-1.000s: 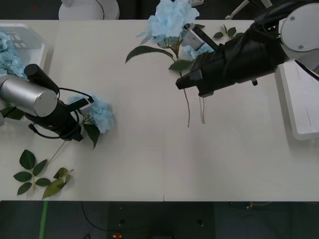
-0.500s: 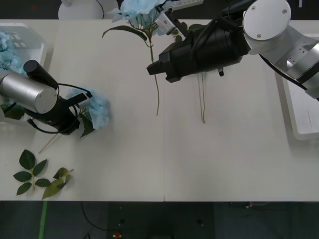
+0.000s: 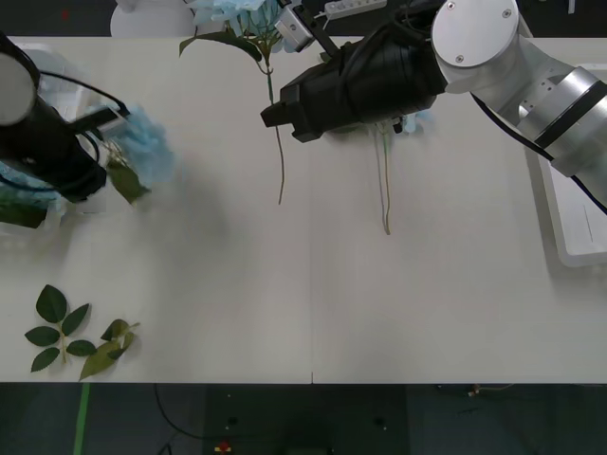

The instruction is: Place the red flowers into the right box and the blue flowers into the left box. If a person shows an open palm, hand one flower to the person first, then continue sorting.

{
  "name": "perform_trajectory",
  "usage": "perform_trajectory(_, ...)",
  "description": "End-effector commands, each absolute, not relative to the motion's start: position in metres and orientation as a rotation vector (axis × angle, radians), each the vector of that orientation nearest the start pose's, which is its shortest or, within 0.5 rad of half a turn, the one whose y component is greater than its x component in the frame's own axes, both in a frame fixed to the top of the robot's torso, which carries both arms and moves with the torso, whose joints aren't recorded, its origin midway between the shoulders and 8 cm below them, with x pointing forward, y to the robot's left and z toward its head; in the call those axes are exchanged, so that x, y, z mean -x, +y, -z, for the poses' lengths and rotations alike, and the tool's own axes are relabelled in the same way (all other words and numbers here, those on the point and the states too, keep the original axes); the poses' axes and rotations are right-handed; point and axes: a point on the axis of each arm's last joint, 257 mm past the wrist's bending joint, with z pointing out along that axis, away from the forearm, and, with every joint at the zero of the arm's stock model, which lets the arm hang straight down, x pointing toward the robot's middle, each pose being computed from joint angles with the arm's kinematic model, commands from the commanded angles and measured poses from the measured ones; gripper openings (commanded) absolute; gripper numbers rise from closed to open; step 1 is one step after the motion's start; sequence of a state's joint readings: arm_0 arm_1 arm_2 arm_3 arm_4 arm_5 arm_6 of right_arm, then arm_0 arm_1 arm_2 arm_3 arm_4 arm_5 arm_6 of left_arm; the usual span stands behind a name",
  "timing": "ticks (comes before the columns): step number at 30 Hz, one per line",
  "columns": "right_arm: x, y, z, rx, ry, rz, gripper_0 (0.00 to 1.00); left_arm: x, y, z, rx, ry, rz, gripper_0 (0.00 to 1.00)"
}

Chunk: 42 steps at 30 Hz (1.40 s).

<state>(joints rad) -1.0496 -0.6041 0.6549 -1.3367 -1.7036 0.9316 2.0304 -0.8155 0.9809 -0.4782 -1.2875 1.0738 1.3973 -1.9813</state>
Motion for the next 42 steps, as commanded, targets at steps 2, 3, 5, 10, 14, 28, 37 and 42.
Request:
perform_trajectory(2, -0.514, 0.085, 0.03, 1.105, 1.809, -0.925, 0.0, -0.535, 0.468, 0.088, -0.783, 2.559, -0.519, 0.0)
perform_trajectory(3, -0.514, 0.087, 0.028, 1.098, 1.807, -0.93, 0.0, -0.533, 0.484, 0.076, -0.75, 2.56, -0.601, 0.0)
perform_trajectory(5, -0.516, 0.089, 0.025, 1.084, 1.796, -0.936, 0.0, -0.529, 0.507, 0.061, -0.71, 2.558, -0.728, 0.0)
perform_trajectory(10, -0.519, 0.097, 0.018, 1.047, 1.783, -0.957, 0.0, -0.528, 0.565, 0.046, -0.64, 2.494, -0.984, 0.0)
perform_trajectory(14, -0.519, 0.098, 0.017, 1.04, 1.785, -0.961, 0.0, -0.527, 0.601, 0.062, -0.63, 2.436, -1.084, 0.0)
perform_trajectory(28, -0.518, 0.102, 0.013, 1.025, 1.794, -0.979, 0.0, -0.51, 0.666, 0.098, -0.612, 2.361, -1.168, 0.49)
perform_trajectory(37, -0.519, 0.103, 0.011, 1.012, 1.792, -0.983, 0.0, -0.506, 0.655, 0.106, -0.58, 2.39, -1.011, 0.97)
perform_trajectory(42, -0.52, 0.102, 0.011, 1.011, 1.791, -0.981, 0.0, -0.502, 0.623, 0.102, -0.558, 2.351, -0.789, 1.0)
